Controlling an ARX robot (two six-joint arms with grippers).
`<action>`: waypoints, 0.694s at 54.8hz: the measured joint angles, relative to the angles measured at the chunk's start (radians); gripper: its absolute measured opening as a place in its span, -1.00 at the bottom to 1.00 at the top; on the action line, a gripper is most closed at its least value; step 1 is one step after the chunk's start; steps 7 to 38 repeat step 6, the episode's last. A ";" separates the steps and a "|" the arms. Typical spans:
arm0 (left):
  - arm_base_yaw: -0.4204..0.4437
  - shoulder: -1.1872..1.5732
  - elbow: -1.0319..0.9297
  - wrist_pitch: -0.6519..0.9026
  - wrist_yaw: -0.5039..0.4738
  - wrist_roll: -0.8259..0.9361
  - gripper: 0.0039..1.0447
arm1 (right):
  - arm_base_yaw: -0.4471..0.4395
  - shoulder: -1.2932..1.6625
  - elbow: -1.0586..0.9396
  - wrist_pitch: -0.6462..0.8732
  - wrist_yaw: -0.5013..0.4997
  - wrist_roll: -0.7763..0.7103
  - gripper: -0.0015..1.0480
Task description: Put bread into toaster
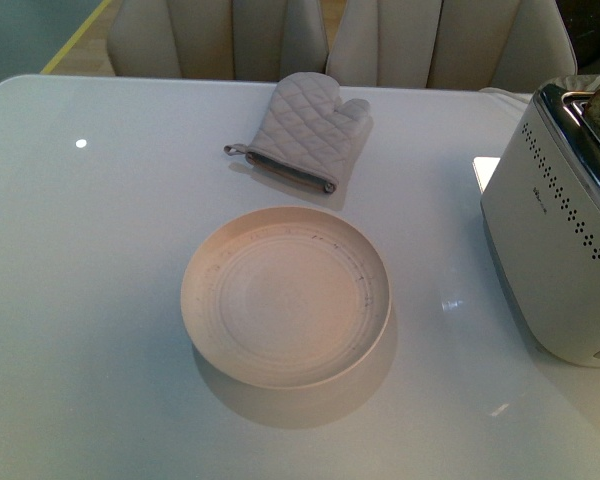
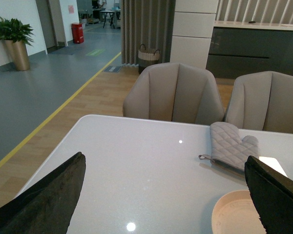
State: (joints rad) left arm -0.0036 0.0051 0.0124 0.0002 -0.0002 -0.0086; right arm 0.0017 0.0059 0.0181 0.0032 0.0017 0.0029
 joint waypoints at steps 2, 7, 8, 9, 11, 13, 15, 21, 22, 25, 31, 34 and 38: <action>0.000 0.000 0.000 0.000 0.000 0.000 0.86 | 0.000 0.000 0.000 0.000 0.000 0.000 0.83; 0.000 0.000 0.000 0.000 0.000 0.000 0.86 | 0.000 0.000 0.000 0.000 0.000 0.000 0.83; 0.000 0.000 0.000 0.000 0.000 0.000 0.86 | 0.000 0.000 0.000 0.000 0.000 0.000 0.83; 0.000 0.000 0.000 0.000 0.000 0.000 0.86 | 0.000 0.000 0.000 0.000 0.000 0.000 0.83; 0.000 0.000 0.000 0.000 0.000 0.000 0.86 | 0.000 0.000 0.000 0.000 0.000 0.000 0.83; 0.000 0.000 0.000 0.000 0.000 0.000 0.86 | 0.000 0.000 0.000 0.000 0.000 0.000 0.83; 0.000 0.000 0.000 0.000 0.000 0.000 0.86 | 0.000 0.000 0.000 0.000 0.000 0.000 0.83; 0.000 0.000 0.000 0.000 0.000 0.000 0.86 | 0.000 0.000 0.000 0.000 0.000 0.000 0.83; 0.000 0.000 0.000 0.000 0.000 0.000 0.86 | 0.000 0.000 0.000 0.000 0.000 0.000 0.83; 0.000 0.000 0.000 0.000 0.000 0.000 0.86 | 0.000 0.000 0.000 0.000 0.000 0.000 0.83; 0.000 0.000 0.000 0.000 0.000 0.000 0.86 | 0.000 0.000 0.000 0.000 0.000 0.000 0.83; 0.000 0.000 0.000 0.000 0.000 0.000 0.86 | 0.000 0.000 0.000 0.000 0.000 0.000 0.83; 0.000 0.000 0.000 0.000 0.000 0.000 0.86 | 0.000 0.000 0.000 0.000 0.000 0.000 0.83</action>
